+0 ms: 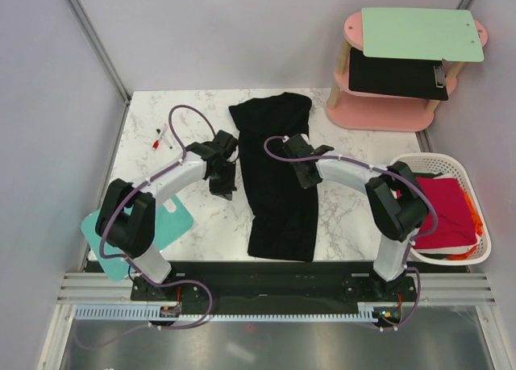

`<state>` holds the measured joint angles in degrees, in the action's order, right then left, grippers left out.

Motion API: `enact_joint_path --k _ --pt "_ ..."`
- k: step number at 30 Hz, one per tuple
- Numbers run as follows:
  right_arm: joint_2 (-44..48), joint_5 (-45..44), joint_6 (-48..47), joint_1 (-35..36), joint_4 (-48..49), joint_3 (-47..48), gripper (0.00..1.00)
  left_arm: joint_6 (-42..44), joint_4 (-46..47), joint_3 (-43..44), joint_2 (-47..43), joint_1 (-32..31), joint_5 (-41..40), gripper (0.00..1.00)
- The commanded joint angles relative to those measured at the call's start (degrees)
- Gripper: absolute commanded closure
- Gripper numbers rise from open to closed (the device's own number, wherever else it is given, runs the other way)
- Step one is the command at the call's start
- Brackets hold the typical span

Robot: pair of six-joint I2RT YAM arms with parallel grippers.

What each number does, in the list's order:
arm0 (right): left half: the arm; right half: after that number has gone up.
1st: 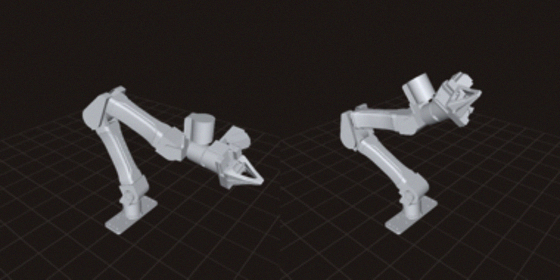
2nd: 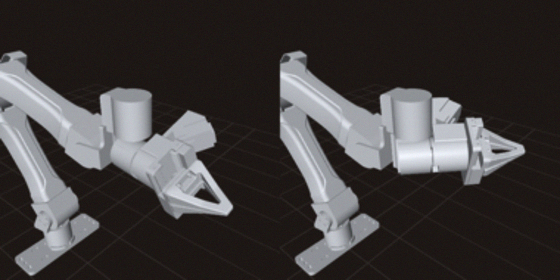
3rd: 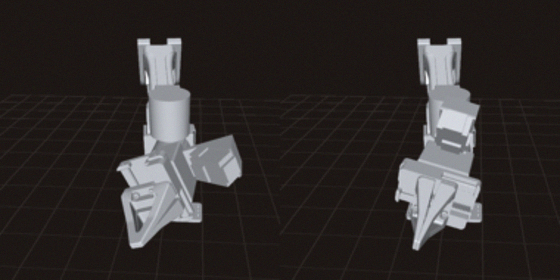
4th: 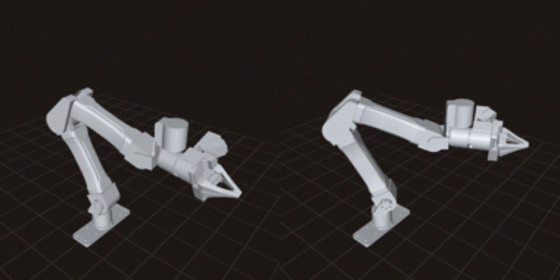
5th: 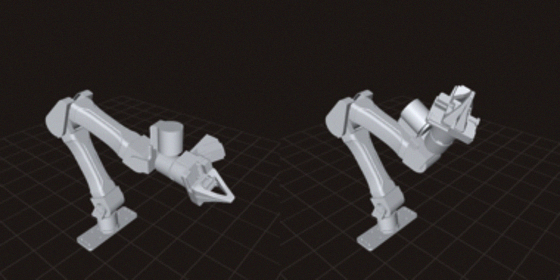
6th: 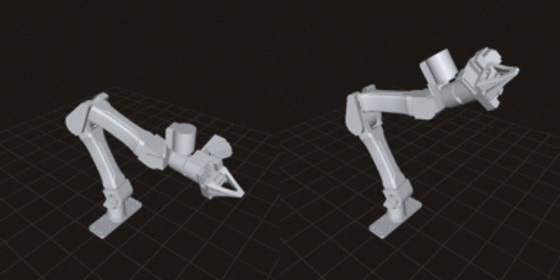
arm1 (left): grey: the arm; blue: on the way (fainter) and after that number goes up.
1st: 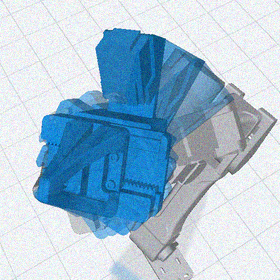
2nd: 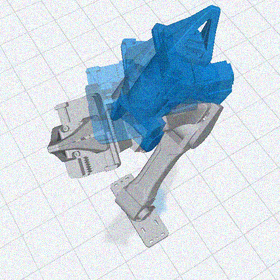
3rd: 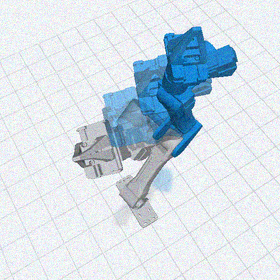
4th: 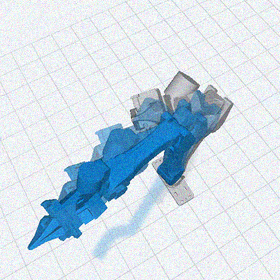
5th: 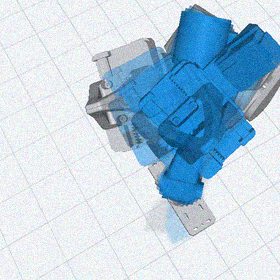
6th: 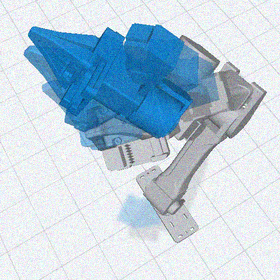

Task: Fold and stack the t-shirts
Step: Rotate the tshirt 90 degrees

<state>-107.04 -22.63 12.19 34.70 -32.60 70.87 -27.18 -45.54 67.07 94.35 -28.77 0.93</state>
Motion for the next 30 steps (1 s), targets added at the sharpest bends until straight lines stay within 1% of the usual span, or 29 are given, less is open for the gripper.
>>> enact_joint_path --k 1,2,3,4,5,6,7,8,9,10,11,12,13,14,16,20,23,30 --pt "12.46 6.62 -0.50 0.72 0.08 -1.78 0.82 -4.02 3.96 -1.76 -4.17 -4.26 2.93 0.84" --pt "13.95 8.03 -0.41 0.72 0.08 -2.22 0.79 -4.98 4.40 -2.55 -4.78 -5.14 3.29 0.75" --pt "16.40 9.61 -0.32 0.90 0.08 -3.45 0.74 -5.60 4.93 -3.08 -5.83 -7.07 3.55 0.52" --pt "17.73 12.06 -0.23 0.90 0.78 -4.42 0.69 -6.39 5.37 -3.69 -6.54 -8.13 3.64 0.43" --pt "18.62 12.69 0.03 0.98 1.04 -5.30 0.68 -8.05 6.42 -4.92 -7.15 -9.27 3.99 0.37" --pt "19.93 13.14 0.12 0.90 1.48 -6.96 0.68 -8.93 7.12 -5.54 -7.85 -11.63 3.99 0.33" --pt "20.21 13.75 0.12 0.98 2.70 -7.76 0.68 -10.77 7.65 -6.24 -9.43 -12.96 3.99 0.34" --pt "20.21 14.02 0.12 0.99 3.24 -8.29 0.68 -11.92 9.05 -7.64 -10.14 -14.10 3.73 0.36" --pt "19.77 14.54 0.03 0.99 4.20 -8.90 0.68 -13.24 9.93 -8.35 -10.84 -16.47 3.12 0.60" --pt "19.25 15.50 0.03 0.99 6.82 -9.17 0.68 -15.69 11.16 -10.01 -11.89 -17.62 2.94 0.89" --pt "18.55 17.86 -0.06 0.99 7.98 -9.08 0.69 -16.93 12.22 -10.72 -12.34 -18.68 2.76 0.98" --pt "16.54 19.97 0.03 0.99 9.21 -8.30 0.70 -17.72 14.84 -11.51 -12.43 -20.95 2.85 0.98" --pt "15.21 21.48 0.03 0.90 11.83 -7.60 0.73 -18.86 15.47 -12.30 -12.00 -21.93 2.76 0.98" --pt "13.81 24.27 0.12 0.98 12.64 -6.72 0.74 -19.66 15.48 -12.49 -11.47 -23.59 1.89 0.98" --pt "8.71 26.23 0.03 0.99 14.31 -3.03 0.77 -21.41 15.57 -12.75 -10.42 -25.27 1.01 0.98" --pt "0.54 30.35 0.12 0.99 15.63 4.43 0.78 -24.23 16.09 -12.75 -6.99 -29.40 -0.75 0.98" --pt "-3.33 32.21 0.29 0.98 16.95 7.78 0.78 -26.52 16.36 -12.84 -4.80 -30.81 -3.03 0.98" --pt "-12.56 33.00 0.47 0.99 17.49 15.25 0.77 -29.16 16.10 -15.03 -1.71 -31.34 -5.76 0.98"
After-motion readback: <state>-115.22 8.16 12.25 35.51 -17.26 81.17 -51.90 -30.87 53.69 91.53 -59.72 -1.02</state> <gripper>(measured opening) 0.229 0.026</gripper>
